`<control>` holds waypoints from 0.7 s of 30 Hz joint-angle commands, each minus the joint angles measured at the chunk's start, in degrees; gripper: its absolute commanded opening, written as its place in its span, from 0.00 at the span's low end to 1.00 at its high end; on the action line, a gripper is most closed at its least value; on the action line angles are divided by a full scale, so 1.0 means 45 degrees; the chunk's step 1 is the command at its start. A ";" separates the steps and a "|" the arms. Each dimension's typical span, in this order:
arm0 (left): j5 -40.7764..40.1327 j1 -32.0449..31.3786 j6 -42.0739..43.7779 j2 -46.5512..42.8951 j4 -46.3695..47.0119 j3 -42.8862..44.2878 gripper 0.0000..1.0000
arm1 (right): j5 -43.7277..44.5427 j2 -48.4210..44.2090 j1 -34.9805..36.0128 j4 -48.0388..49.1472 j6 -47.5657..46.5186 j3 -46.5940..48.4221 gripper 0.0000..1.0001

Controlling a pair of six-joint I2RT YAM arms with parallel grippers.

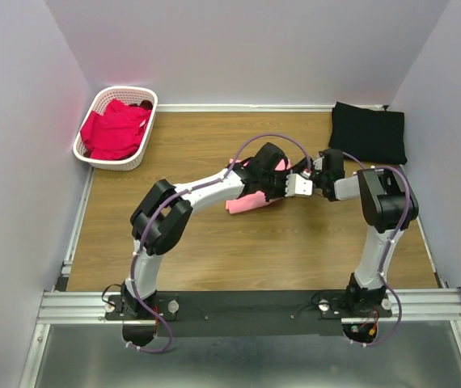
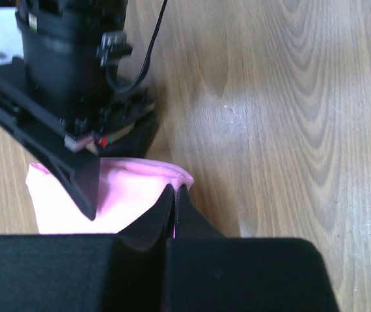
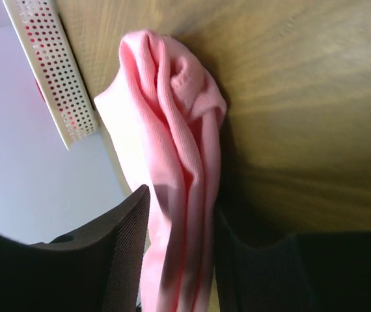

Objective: Fold and stack the t-shirts
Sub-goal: Neatly place the folded tshirt to the corner

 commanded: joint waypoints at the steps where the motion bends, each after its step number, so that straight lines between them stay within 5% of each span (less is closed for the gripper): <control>1: 0.0596 0.0034 -0.0421 -0.0155 -0.0078 0.0529 0.00 | 0.1429 0.0790 0.0318 0.0405 0.0022 0.0398 0.44; 9: 0.0693 0.0034 -0.0519 -0.0096 0.0020 0.0510 0.00 | 0.2055 0.1298 0.0435 0.0366 -0.0328 0.0691 0.29; 10: 0.0655 0.0034 -0.0519 -0.0135 0.0001 0.0510 0.00 | 0.2017 0.1356 0.0435 0.0308 -0.0484 0.0808 0.15; 12: 0.0615 0.0092 -0.0597 -0.0290 -0.0194 0.0510 0.12 | 0.1939 0.1415 0.0435 -0.0372 -0.1361 0.1662 0.01; 13: 0.0654 0.0170 -0.0675 -0.0446 -0.0330 0.0317 0.28 | 0.1958 0.1357 0.0435 -0.1420 -0.1848 0.2113 0.00; 15: 0.0965 0.0559 -0.1162 -0.1088 -0.0351 -0.0209 0.47 | 0.2152 0.1163 0.0435 -0.2906 -0.3644 0.3343 0.00; 21: 0.1260 0.2256 -0.2371 -0.2748 -0.0976 -0.1420 0.55 | 0.3380 0.1123 0.0318 -0.6521 -0.8625 0.6758 0.01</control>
